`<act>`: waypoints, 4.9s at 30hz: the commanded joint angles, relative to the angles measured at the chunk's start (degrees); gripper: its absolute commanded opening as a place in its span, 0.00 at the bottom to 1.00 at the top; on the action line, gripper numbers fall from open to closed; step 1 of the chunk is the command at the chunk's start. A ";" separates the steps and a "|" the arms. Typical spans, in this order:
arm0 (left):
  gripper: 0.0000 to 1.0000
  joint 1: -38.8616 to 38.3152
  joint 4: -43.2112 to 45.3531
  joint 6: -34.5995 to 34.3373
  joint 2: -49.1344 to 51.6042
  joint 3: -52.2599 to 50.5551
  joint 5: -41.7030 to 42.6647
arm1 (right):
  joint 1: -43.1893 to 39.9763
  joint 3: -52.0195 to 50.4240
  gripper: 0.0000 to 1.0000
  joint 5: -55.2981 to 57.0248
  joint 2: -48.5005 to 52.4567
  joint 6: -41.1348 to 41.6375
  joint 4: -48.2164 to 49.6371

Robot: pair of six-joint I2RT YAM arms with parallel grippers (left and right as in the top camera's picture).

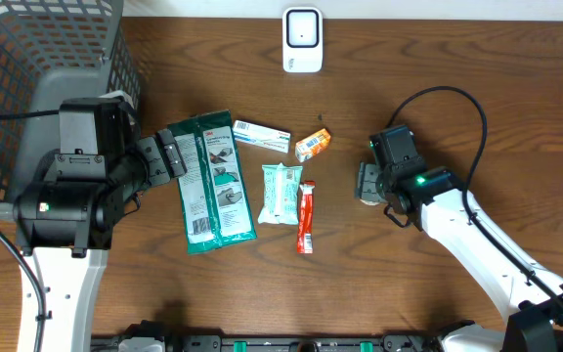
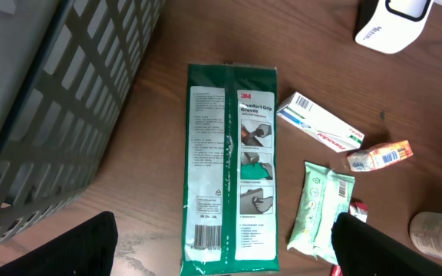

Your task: Scan the item barcode

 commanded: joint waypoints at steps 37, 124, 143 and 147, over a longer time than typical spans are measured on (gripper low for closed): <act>0.90 0.07 -0.11 1.16 0.02 0.46 -0.68 | -7.23 33.27 0.99 -14.40 15.80 -15.39 -32.83; 0.90 0.07 -0.11 1.16 0.02 0.46 -0.68 | 0.59 84.76 0.01 -5.38 52.00 -17.92 -4.20; 0.90 0.07 -0.11 1.16 0.02 0.46 -0.68 | 0.44 84.76 0.01 3.19 64.30 -17.53 28.57; 0.90 0.07 -0.11 1.16 0.02 0.46 -0.68 | 0.46 84.76 0.01 2.78 65.53 -16.92 29.09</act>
